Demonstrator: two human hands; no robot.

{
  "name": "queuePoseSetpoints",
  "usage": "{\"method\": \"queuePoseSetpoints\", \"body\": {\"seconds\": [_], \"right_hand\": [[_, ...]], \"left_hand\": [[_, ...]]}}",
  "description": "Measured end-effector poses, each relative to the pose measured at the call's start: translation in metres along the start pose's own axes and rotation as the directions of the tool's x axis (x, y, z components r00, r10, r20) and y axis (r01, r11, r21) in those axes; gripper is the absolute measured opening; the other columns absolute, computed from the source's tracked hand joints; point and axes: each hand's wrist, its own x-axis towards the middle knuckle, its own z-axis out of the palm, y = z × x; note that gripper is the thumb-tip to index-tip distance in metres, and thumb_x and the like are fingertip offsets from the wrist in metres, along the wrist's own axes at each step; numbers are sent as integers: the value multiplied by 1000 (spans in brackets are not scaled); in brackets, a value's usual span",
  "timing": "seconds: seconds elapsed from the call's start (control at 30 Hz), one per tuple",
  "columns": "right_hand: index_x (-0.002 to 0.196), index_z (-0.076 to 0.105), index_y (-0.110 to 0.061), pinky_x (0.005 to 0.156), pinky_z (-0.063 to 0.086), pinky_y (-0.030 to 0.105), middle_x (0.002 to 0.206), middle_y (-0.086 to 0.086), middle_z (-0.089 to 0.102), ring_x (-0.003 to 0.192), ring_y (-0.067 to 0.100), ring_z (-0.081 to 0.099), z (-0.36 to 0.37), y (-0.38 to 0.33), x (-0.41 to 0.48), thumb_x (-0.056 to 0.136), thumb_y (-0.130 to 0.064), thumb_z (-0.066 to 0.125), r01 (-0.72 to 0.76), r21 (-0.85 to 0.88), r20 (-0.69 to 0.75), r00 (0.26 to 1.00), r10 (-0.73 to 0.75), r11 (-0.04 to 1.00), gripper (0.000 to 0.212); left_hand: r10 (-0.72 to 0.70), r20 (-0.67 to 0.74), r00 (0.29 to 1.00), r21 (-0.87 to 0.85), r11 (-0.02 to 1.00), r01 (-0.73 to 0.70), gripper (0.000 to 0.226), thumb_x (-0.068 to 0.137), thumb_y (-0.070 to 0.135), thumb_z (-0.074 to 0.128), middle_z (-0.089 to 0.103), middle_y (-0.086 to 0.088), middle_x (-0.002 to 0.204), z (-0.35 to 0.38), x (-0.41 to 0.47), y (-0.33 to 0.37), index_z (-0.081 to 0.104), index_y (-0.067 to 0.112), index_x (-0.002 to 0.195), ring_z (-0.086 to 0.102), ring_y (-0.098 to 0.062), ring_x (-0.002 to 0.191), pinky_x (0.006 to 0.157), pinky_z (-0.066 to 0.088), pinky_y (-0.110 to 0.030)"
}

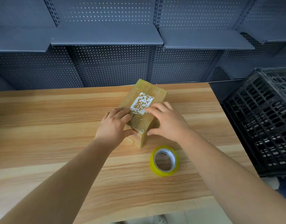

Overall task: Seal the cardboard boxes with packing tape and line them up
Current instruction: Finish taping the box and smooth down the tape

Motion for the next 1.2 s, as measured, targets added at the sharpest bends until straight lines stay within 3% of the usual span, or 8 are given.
{"method": "queuePoseSetpoints", "body": {"seconds": [0.27, 0.4, 0.47, 0.6, 0.77, 0.93, 1.07, 1.2], "right_hand": [[117, 72, -23, 103, 39, 43, 115, -10, 65, 116, 15, 47, -2, 22, 24, 75, -29, 82, 57, 154, -60, 997, -48, 986, 43], [123, 65, -23, 98, 42, 36, 121, -12, 54, 120, 10, 38, -3, 19, 19, 74, -41, 81, 74, 114, 7, 997, -76, 991, 55], [120, 66, -25, 98, 43, 36, 119, -15, 52, 119, 8, 37, -2, 18, 19, 71, -45, 82, 64, 131, 8, 998, -66, 989, 55], [118, 70, -24, 108, 39, 38, 116, -15, 58, 115, 8, 45, -6, 22, 23, 79, -20, 79, -2, 303, -3, 1000, 3, 953, 40], [118, 66, -22, 93, 53, 32, 118, -10, 60, 99, 11, 62, 5, 20, -11, 84, -8, 73, -77, 605, -199, 949, 244, 793, 37], [95, 74, -11, 87, 53, 30, 105, -4, 65, 92, 11, 63, 43, 11, -47, 85, -10, 68, 108, 458, -461, 878, 132, 882, 12], [107, 74, -14, 103, 38, 15, 120, -3, 64, 110, 12, 59, 50, 6, -50, 91, -25, 58, 165, 388, -442, 897, 26, 907, 25], [112, 73, -15, 102, 42, 21, 125, -3, 62, 114, 14, 57, 49, 5, -48, 93, -25, 56, 197, 342, -415, 909, -41, 919, 28]], "left_hand": [[-26, 74, 997, -75, 997, 31, 48, 66, 21, 88, 62, 3, 132, -4, -2, -9, 70, 15, 110, 54, -28, 125, 95, 48, -54], [-44, 52, 998, -30, 998, 46, 63, 64, 69, 65, 61, 2, 131, -9, -1, 3, 68, 17, 98, 50, -25, 121, 96, 45, -46], [-65, 47, 997, -32, 997, 67, 63, 67, 74, 54, 63, 2, 128, -8, 1, 7, 67, 17, 90, 51, -25, 119, 94, 45, -44], [-95, 115, 989, -106, 989, 108, 43, 72, 38, 80, 60, 1, 135, -9, 1, 4, 71, 14, 106, 48, -28, 130, 100, 45, -53], [-140, 10, 990, -58, 988, 141, 63, 78, 16, 77, 40, -5, 152, -11, -24, 7, 53, 16, 136, 32, -28, 143, 112, 35, -48], [-62, -296, 953, -60, 997, 46, 27, 90, 22, 64, 61, -9, 116, 4, -64, 36, 65, 6, 111, 58, -31, 102, 84, 49, -44], [49, -242, 969, -37, 998, -59, 26, 90, 21, 65, 65, -4, 116, 15, -69, 57, 69, 8, 112, 60, -27, 110, 80, 51, -39], [46, -218, 975, -25, 998, -53, 33, 87, 19, 68, 63, -6, 122, 21, -66, 67, 67, 7, 118, 56, -27, 121, 90, 49, -38]]}}
